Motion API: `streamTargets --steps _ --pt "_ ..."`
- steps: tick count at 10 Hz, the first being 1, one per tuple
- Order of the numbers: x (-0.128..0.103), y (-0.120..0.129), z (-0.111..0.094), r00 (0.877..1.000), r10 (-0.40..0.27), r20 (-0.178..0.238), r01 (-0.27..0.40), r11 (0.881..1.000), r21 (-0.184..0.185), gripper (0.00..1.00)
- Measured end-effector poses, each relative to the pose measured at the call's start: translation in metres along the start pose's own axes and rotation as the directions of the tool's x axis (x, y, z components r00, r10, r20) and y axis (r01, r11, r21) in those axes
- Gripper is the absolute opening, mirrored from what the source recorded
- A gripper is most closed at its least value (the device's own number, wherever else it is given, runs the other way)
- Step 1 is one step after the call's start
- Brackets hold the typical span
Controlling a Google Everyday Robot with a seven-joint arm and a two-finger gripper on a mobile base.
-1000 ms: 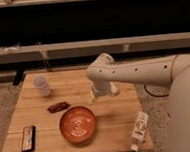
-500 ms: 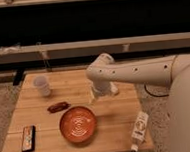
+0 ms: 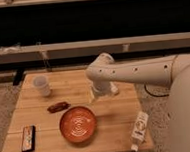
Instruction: Wipe the white sponge on the table
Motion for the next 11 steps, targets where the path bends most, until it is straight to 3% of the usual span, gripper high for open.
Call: streamTargets --steps 8,11 --pt "0.000 0.000 0.000 1.000 -0.001 -0.001 0.001 1.000 0.000 0.80" --pt "0.023 0.007 -0.014 0.999 -0.034 -0.008 0.034 0.999 0.012 0.80"
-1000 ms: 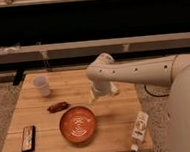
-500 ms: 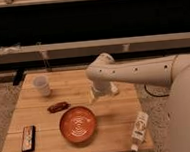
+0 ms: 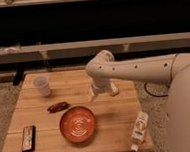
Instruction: Wipe the white sponge on the table
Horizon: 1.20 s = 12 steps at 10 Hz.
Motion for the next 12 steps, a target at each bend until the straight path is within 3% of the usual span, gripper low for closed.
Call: streamTargets --steps 3,5,9,12 --pt "0.044 0.027 0.001 1.000 -0.028 -0.004 0.028 0.999 0.022 0.80" --pt "0.070 0.038 0.014 0.999 -0.039 -0.007 0.039 0.999 0.032 0.80" --pt "0.097 0.068 0.077 1.000 -0.009 0.018 0.009 1.000 0.025 0.80" --pt "0.112 0.089 0.101 1.000 0.016 0.018 -0.016 1.000 0.010 0.80"
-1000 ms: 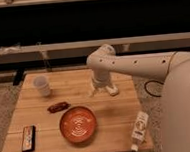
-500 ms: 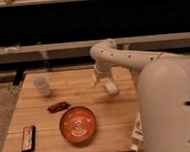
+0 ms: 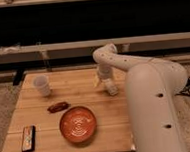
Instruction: Wipe the white sponge on the table
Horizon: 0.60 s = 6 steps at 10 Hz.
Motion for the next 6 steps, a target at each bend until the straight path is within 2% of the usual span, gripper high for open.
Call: streamTargets --steps 5,6 --pt "0.010 0.025 0.011 0.999 0.048 -0.004 -0.048 0.999 -0.003 0.80" --pt "0.007 0.027 0.012 0.999 0.054 0.000 -0.054 0.999 -0.005 0.75"
